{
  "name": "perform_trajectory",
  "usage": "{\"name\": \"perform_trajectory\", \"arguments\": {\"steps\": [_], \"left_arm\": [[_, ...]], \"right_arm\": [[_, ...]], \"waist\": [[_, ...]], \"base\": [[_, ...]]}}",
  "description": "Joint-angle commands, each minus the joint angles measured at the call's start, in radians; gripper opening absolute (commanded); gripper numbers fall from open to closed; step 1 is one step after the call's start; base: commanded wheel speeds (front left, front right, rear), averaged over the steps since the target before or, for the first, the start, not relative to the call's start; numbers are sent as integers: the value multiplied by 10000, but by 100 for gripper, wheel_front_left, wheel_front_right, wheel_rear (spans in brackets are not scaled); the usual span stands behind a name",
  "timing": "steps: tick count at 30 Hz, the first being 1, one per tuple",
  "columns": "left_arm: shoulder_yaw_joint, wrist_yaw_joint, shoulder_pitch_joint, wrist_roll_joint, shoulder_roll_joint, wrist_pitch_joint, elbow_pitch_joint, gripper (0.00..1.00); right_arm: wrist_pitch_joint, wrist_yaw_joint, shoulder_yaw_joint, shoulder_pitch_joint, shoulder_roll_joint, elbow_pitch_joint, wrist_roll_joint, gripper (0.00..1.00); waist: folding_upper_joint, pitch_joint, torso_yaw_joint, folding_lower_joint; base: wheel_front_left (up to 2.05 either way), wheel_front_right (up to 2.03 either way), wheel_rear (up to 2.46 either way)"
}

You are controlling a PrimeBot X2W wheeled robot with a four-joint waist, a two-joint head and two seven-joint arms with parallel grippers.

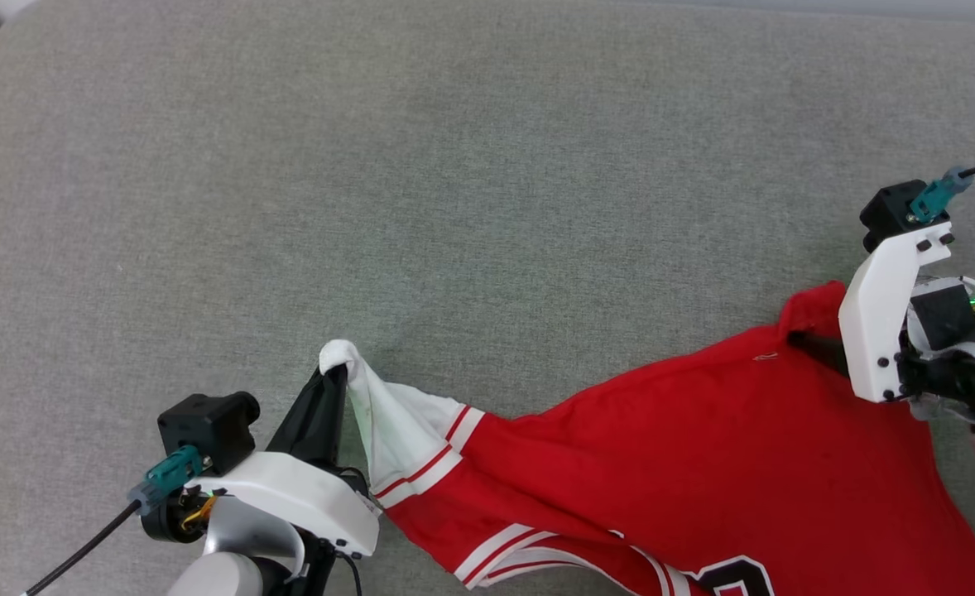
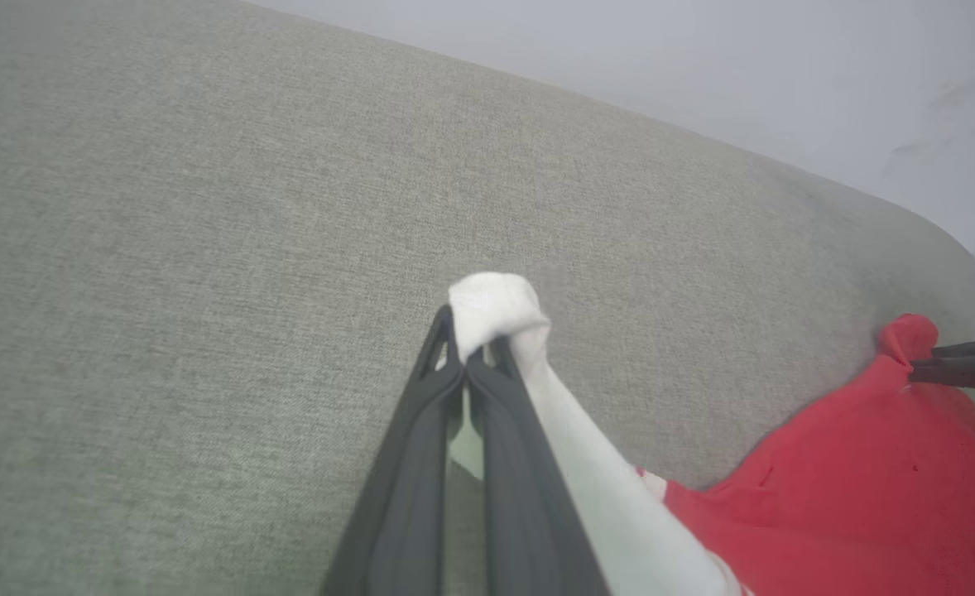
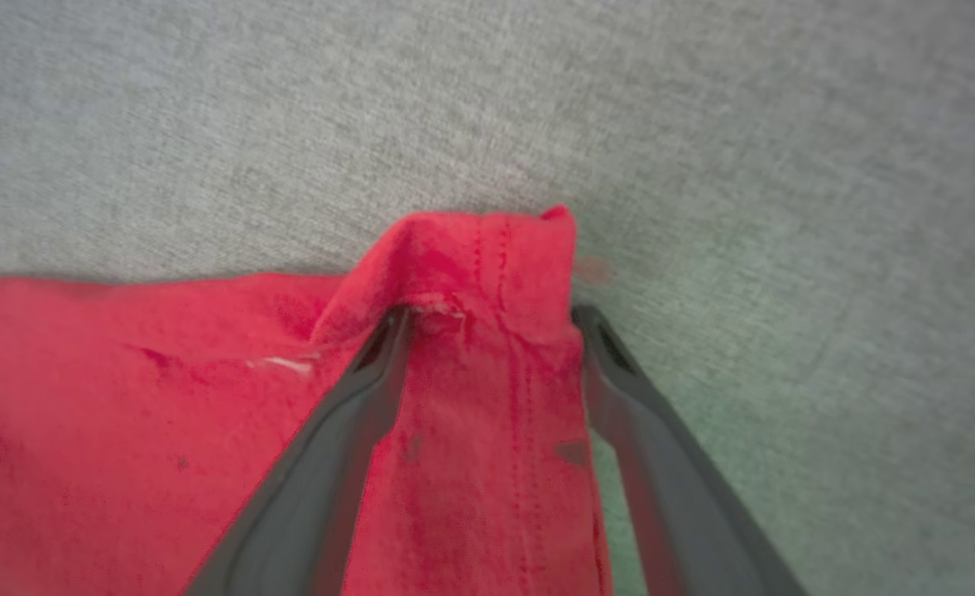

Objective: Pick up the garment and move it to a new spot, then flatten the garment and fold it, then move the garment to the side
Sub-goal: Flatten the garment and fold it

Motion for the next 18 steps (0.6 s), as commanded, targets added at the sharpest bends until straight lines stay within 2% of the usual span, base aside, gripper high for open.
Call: {"name": "perform_trajectory", "arguments": {"steps": [1, 2, 3, 4, 7, 12, 18], "left_arm": [[8, -62, -153, 9, -7, -83, 72, 0], [7, -64, -168, -9, -17, -99, 121, 0], [2, -80, -180, -23, -30, -100, 171, 0], [-4, -84, -176, -40, -45, -116, 212, 0], [61, -112, -68, -128, -5, -158, 422, 0], [259, -176, -161, -183, 230, -174, 659, 0], [510, -439, -859, -259, 594, 16, 1177, 0]], "right_arm": [[294, -2, 387, 313, 113, 489, 137, 100], [396, -2, 525, 323, 133, 651, 215, 76], [484, -2, 651, 318, 131, 796, 294, 25], [474, -2, 751, 276, 122, 879, 358, 0], [-68, -2, 1068, -150, 76, 959, 558, 0], [-1469, -3, 1129, -777, -48, 991, 200, 0], [-2672, -3, 657, -792, 336, 1595, 151, 0]], "waist": [[-1, 29, 61, -1], [-1, 18, 66, -1], [-1, -1, 70, -1], [-1, -29, 68, -1], [-1, -361, -41, -1], [-1, -1207, -305, -1], [-1, -2484, -760, -1]], "base": [[0, 0, 0], [0, 0, 0], [0, 0, 0], [0, 0, 0], [0, 0, 0], [0, 0, 0], [0, 0, 0]]}}
